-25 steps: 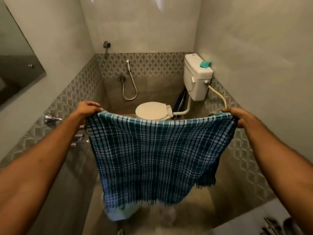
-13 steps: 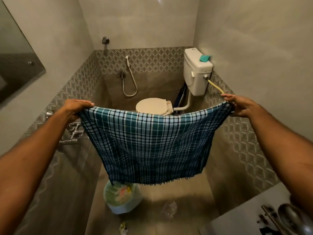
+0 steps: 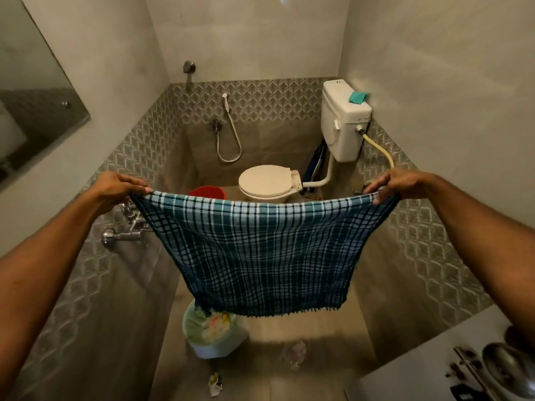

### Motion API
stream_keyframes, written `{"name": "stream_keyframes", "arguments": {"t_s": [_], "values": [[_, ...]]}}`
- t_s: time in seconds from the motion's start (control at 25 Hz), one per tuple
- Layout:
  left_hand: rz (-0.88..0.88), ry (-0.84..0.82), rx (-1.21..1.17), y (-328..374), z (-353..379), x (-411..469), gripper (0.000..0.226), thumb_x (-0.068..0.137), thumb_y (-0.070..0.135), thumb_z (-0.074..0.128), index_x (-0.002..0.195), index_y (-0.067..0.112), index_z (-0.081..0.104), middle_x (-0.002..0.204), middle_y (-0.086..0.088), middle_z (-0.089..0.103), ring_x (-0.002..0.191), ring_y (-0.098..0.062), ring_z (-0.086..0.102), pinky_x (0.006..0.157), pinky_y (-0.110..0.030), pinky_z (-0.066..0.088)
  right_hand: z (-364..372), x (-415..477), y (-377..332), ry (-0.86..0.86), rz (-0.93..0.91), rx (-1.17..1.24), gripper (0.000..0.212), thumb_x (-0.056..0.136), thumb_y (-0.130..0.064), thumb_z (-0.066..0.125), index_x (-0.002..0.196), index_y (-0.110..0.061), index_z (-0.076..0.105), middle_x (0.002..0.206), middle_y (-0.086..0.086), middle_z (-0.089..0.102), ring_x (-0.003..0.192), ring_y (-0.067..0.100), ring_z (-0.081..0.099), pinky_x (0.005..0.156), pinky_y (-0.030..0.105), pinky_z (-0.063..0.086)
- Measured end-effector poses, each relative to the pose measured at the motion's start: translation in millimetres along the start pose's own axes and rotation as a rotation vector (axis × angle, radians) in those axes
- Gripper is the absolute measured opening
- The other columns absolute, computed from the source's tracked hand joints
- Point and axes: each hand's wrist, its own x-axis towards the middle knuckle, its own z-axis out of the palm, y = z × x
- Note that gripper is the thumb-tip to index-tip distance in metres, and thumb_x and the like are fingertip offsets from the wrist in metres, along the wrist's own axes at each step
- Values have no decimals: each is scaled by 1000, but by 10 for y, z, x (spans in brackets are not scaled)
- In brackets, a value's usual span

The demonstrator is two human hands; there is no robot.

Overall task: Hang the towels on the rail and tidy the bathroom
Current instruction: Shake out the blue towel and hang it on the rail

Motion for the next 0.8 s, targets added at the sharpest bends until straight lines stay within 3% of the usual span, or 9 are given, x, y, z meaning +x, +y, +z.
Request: {"name": "stream_keyframes", "arguments": {"t_s": [0.08, 0.16, 0.24, 0.32, 0.48, 0.6, 0.68, 0.76, 0.8], "values": [[93, -6, 164, -15, 1, -48, 42, 72, 3, 80, 112, -1, 68, 82, -11, 67, 62, -10, 57, 56, -20, 48, 50, 12, 13, 80, -28, -306, 10, 77, -5, 78, 86, -9, 80, 72, 4, 72, 67, 15, 60, 64, 26, 48], [190, -27, 331, -15, 2, -63, 43, 71, 4, 81, 112, 2, 69, 89, -8, 68, 69, -13, 57, 69, -27, 44, 61, 23, 33, 215, -89, -490, 15, 81, -12, 77, 93, -4, 79, 79, 8, 71, 72, 19, 60, 66, 27, 46], [308, -60, 531, -15, -17, -49, 33, 74, 6, 79, 107, 7, 73, 83, -4, 69, 66, -13, 58, 65, -24, 42, 64, 9, 26, 426, -116, -682, 18, 85, -23, 74, 97, -11, 78, 102, 18, 64, 93, 30, 60, 80, 34, 48], [401, -53, 750, -22, -10, -49, 16, 82, 13, 72, 97, 10, 76, 75, -5, 69, 64, -19, 60, 61, -26, 44, 113, -60, -22, 633, -29, -791, 10, 86, -34, 70, 94, -29, 75, 110, 15, 58, 104, 34, 56, 83, 38, 48], [490, 151, 1050, -76, 155, -64, 18, 87, 27, 65, 102, 19, 73, 95, -11, 63, 92, -32, 57, 70, -39, 51, 219, -116, -135, 738, 231, -805, 28, 88, -26, 59, 111, -15, 71, 109, 14, 69, 101, 36, 65, 80, 39, 54], [379, 276, 1158, -57, 288, -125, 21, 86, 28, 65, 105, 26, 70, 99, -13, 62, 94, -36, 60, 69, -42, 48, 293, -102, -163, 798, 280, -404, 26, 88, -14, 60, 110, -3, 70, 109, 20, 69, 97, 39, 67, 80, 43, 58], [275, 296, 985, -47, 390, -134, 19, 87, 20, 59, 103, 18, 69, 95, -17, 69, 86, -37, 67, 71, -44, 53, 417, -79, -145, 840, 213, 157, 23, 90, -8, 62, 110, -2, 71, 110, 21, 70, 92, 38, 69, 79, 45, 59], [123, 230, 352, 7, 519, -119, 22, 92, 9, 48, 104, 4, 65, 96, -23, 70, 69, -30, 72, 60, -37, 58, 580, -104, -134, 988, 155, 593, 23, 91, -7, 59, 108, -6, 74, 110, 18, 71, 86, 32, 69, 79, 44, 60], [27, 182, -44, 45, 600, -117, 23, 94, 4, 42, 104, -2, 63, 95, -25, 67, 55, -21, 71, 51, -30, 57, 638, -110, -142, 1090, 158, 683, 23, 89, -11, 60, 105, -7, 76, 106, 17, 73, 84, 31, 70, 80, 43, 59]]}}
